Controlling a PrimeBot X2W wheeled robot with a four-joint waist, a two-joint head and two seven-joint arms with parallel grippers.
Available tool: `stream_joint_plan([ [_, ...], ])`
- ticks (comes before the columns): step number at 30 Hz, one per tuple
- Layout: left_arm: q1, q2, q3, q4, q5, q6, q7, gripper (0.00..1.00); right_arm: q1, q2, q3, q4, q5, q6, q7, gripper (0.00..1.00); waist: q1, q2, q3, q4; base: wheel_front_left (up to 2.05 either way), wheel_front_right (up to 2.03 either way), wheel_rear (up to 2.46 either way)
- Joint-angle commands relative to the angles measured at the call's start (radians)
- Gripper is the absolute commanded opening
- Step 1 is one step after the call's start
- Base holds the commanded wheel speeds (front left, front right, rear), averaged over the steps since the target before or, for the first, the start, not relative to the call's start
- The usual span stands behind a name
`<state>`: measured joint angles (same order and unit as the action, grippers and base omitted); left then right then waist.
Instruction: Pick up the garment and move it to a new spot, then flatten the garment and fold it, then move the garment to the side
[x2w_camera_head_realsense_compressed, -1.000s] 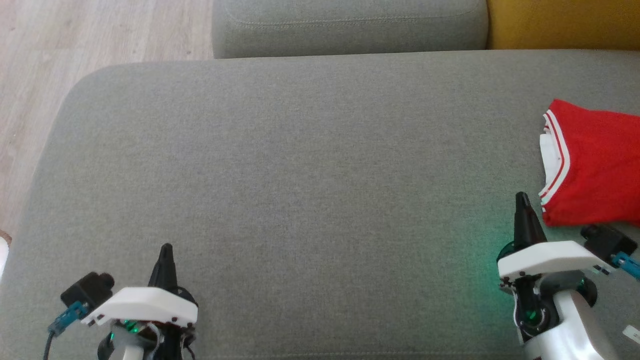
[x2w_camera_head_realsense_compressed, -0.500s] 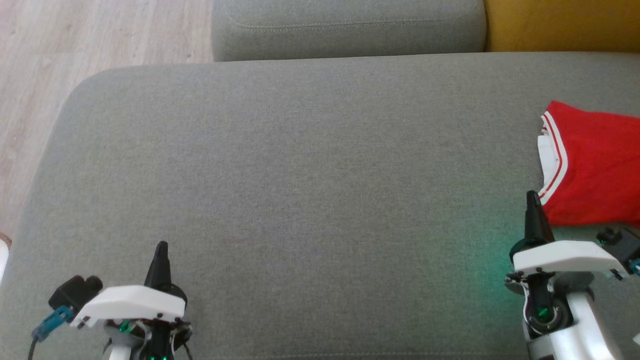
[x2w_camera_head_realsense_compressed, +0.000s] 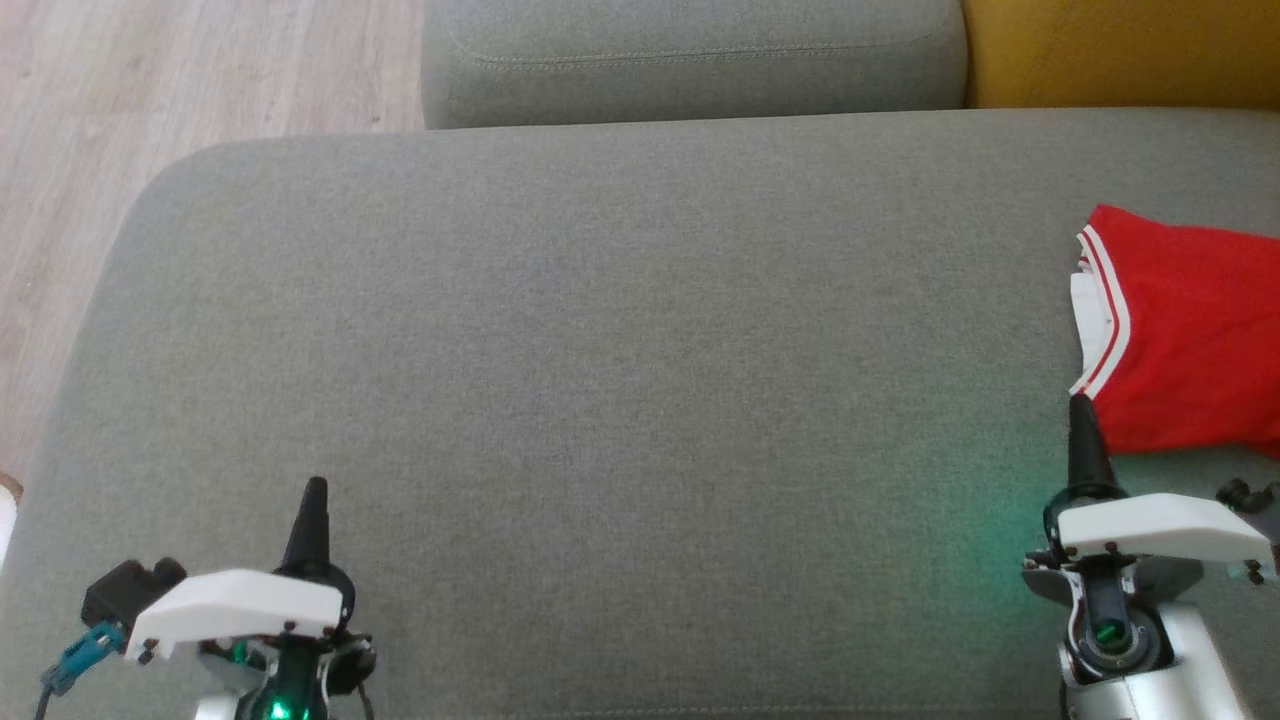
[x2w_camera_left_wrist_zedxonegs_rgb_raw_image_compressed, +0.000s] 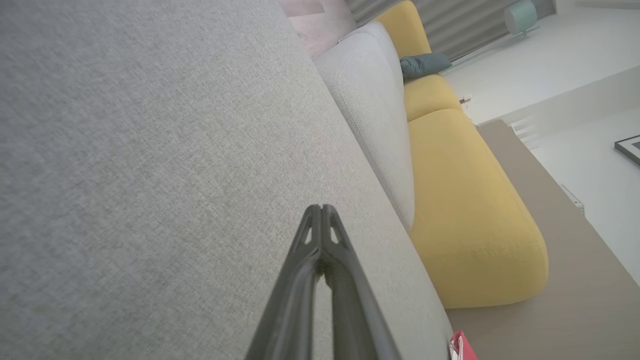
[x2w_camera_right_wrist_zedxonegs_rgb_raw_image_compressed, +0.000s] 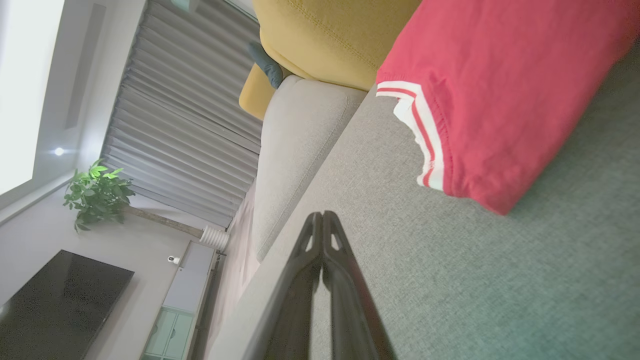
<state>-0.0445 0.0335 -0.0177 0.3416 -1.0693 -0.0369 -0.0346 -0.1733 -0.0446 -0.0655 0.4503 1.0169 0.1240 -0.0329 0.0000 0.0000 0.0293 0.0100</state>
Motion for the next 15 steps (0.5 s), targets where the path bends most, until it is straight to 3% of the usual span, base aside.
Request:
stream_joint_plan([
  [1,-0.053,0.012,0.033,-0.041,-0.034,-0.011,0.011,0.00,-0.019,-0.004,0.009,-0.049,0.039,0.004,0.009,0.00,0.0000,0.0000,-0.001,0.000,0.00,0.00,0.00],
  [15,-0.056,0.013,0.061,-0.057,-0.175,-0.034,0.049,0.00,0.005,-0.005,-0.007,-0.093,0.193,0.005,0.047,0.00,0.0000,0.0000,-0.008,-0.003,0.00,0.00,0.00],
])
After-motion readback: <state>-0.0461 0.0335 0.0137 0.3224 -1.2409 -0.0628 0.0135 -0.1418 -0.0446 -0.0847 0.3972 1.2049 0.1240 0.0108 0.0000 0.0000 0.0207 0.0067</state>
